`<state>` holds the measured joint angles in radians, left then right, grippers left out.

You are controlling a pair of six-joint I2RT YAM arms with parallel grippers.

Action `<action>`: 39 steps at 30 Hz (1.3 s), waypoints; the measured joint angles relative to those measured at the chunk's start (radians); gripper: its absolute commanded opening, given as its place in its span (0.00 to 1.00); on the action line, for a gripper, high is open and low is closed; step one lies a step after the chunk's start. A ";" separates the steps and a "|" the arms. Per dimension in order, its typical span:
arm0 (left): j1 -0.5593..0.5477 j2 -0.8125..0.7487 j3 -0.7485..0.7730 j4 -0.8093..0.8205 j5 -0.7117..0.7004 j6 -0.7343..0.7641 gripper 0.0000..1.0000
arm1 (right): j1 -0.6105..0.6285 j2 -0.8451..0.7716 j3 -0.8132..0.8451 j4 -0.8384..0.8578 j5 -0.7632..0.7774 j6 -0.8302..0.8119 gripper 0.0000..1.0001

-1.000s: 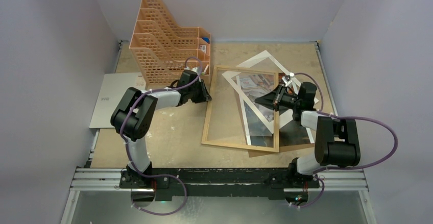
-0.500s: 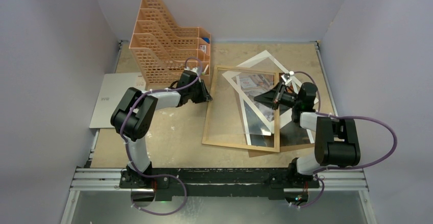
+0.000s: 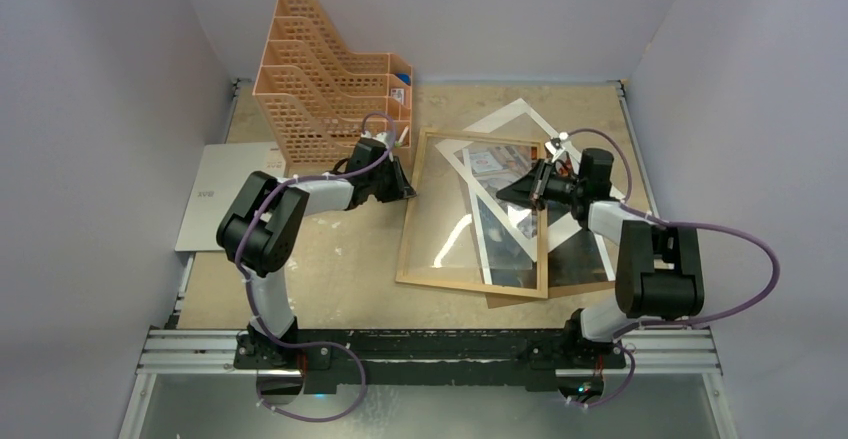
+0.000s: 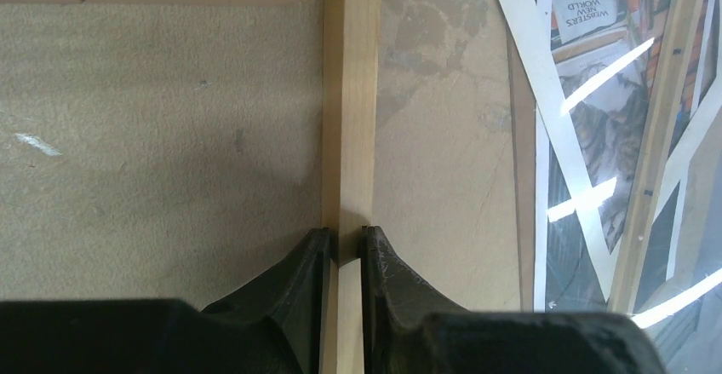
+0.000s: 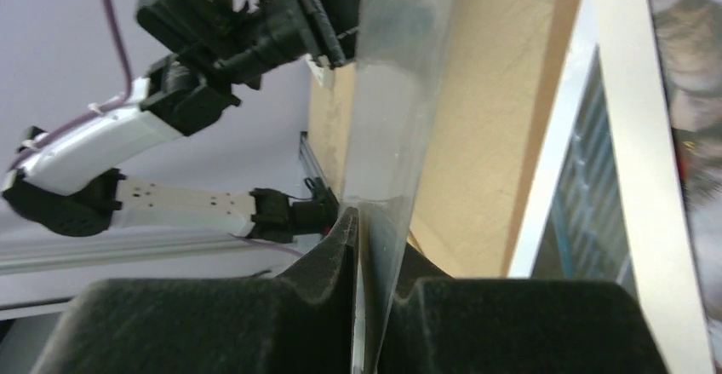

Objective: Put the photo into the frame
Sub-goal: Place the photo frame item in the photo frame.

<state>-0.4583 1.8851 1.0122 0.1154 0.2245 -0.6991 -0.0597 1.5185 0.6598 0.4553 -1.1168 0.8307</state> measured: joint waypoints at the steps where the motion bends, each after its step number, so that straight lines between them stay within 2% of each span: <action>1: 0.000 0.000 -0.001 0.001 0.000 -0.001 0.15 | 0.000 0.006 0.006 -0.032 0.010 -0.037 0.11; 7: 0.000 -0.006 -0.003 -0.002 -0.016 -0.001 0.19 | 0.000 0.065 0.043 -0.243 0.121 -0.219 0.11; 14: -0.005 -0.019 -0.006 -0.023 -0.050 0.002 0.33 | 0.000 0.085 0.107 -0.445 0.281 -0.349 0.12; 20: -0.007 -0.049 -0.018 -0.061 -0.082 0.008 0.46 | 0.000 0.085 0.132 -0.526 0.367 -0.402 0.12; 26: -0.009 -0.052 -0.018 -0.058 -0.072 0.011 0.48 | 0.000 0.085 0.132 -0.537 0.397 -0.408 0.13; 32: -0.009 -0.051 -0.018 -0.054 -0.068 0.012 0.46 | 0.000 0.085 0.124 -0.507 0.360 -0.398 0.11; 39: -0.008 -0.030 -0.016 -0.042 -0.046 0.014 0.17 | 0.000 0.041 0.084 -0.428 0.266 -0.340 0.03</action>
<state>-0.4660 1.8553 0.9966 0.0734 0.1787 -0.6849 -0.0597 1.5593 0.7433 0.0269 -0.8509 0.4911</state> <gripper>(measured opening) 0.265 0.063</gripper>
